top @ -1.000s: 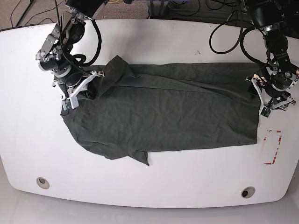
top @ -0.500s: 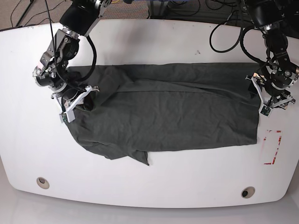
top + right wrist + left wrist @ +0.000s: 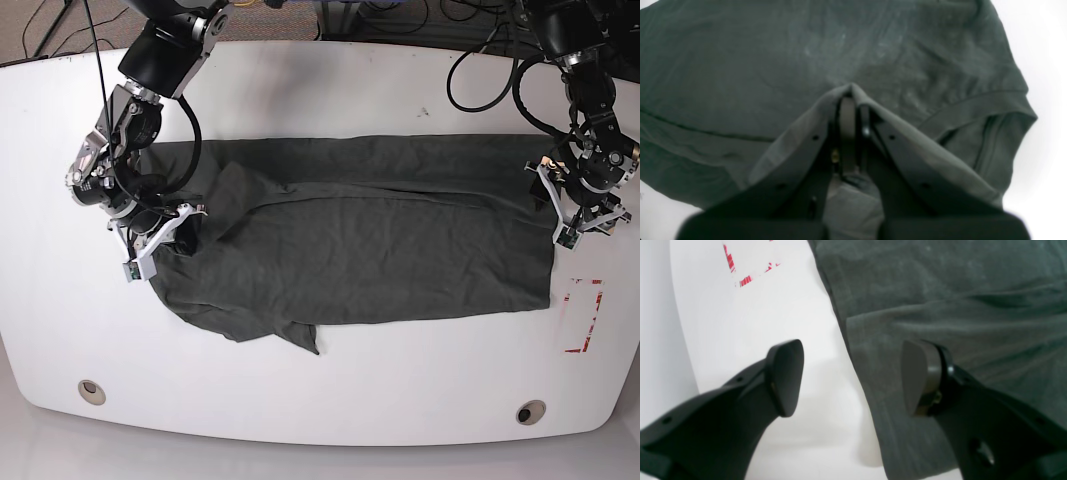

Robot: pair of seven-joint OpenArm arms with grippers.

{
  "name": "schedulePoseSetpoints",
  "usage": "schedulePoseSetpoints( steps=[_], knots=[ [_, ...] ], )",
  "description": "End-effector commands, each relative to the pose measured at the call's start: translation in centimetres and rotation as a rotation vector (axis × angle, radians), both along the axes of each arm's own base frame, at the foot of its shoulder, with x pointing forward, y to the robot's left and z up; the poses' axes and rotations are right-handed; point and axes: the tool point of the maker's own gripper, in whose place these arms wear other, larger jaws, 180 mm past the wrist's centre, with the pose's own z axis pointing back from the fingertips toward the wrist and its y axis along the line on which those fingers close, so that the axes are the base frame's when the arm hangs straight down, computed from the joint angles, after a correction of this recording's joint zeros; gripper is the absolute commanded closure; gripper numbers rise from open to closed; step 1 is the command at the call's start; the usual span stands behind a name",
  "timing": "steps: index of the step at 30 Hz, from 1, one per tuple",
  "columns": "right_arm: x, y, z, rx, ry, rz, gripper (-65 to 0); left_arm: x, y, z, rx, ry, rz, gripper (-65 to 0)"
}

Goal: Layout the t-shirt on the table in an organized manner, then fold the t-shirt properly
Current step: 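Move the right gripper along the sleeve and grasp the shoulder corner, then pull the shirt's collar edge toward the robot with both grippers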

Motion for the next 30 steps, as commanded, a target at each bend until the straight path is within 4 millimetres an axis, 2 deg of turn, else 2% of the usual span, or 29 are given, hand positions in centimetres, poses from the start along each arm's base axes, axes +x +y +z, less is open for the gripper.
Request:
schedulePoseSetpoints(
  steps=[1,3,5,8,12,13,15,16,19,22,30],
  knots=[
    [1.6,-0.8,1.9,0.002,-0.078,-0.012,-0.3,0.8,0.4,1.4,0.014,-0.044,-0.002,-41.4],
    [1.7,-0.9,1.8,0.007,-0.076,-0.014,-1.7,0.8,0.4,1.4,0.014,-0.044,-0.002,-41.4],
    [1.7,-1.5,1.7,-0.005,-0.074,-0.018,-6.2,0.8,0.4,1.4,0.014,-0.044,-0.002,-41.4],
    [1.9,-2.1,1.9,-0.017,-0.075,-0.020,-19.2,0.8,0.4,1.4,0.014,-0.044,-0.002,-41.4],
    [1.7,-2.9,2.0,-0.033,-0.075,-0.027,-42.0,0.8,0.4,1.4,0.012,-0.045,-0.002,-41.4],
    [1.6,-3.6,2.4,-0.054,-0.082,-0.031,-48.2,0.8,0.3,1.4,0.009,-0.046,-0.003,-41.4],
    [1.3,-4.5,3.0,-0.089,-0.093,-0.035,-56.0,0.8,0.3,1.4,0.009,-0.046,-0.003,-41.4],
    [0.5,-5.1,2.9,-0.116,-0.085,-0.034,-60.6,0.8,0.3,1.4,0.007,-0.047,-0.002,-41.4],
    [-0.8,-5.8,3.1,-0.166,-0.085,-0.029,-63.6,0.4,0.7,1.3,0.006,-0.044,0.011,-41.4],
    [-2.3,-6.4,3.2,-0.214,-0.076,-0.024,-61.7,-0.3,1.1,1.2,-0.034,-0.059,0.050,-41.4],
    [-7.3,-8.4,0.9,-0.259,0.016,-0.057,-55.6,-2.3,2.9,1.8,-0.154,-0.125,0.150,-41.7]
  ],
)
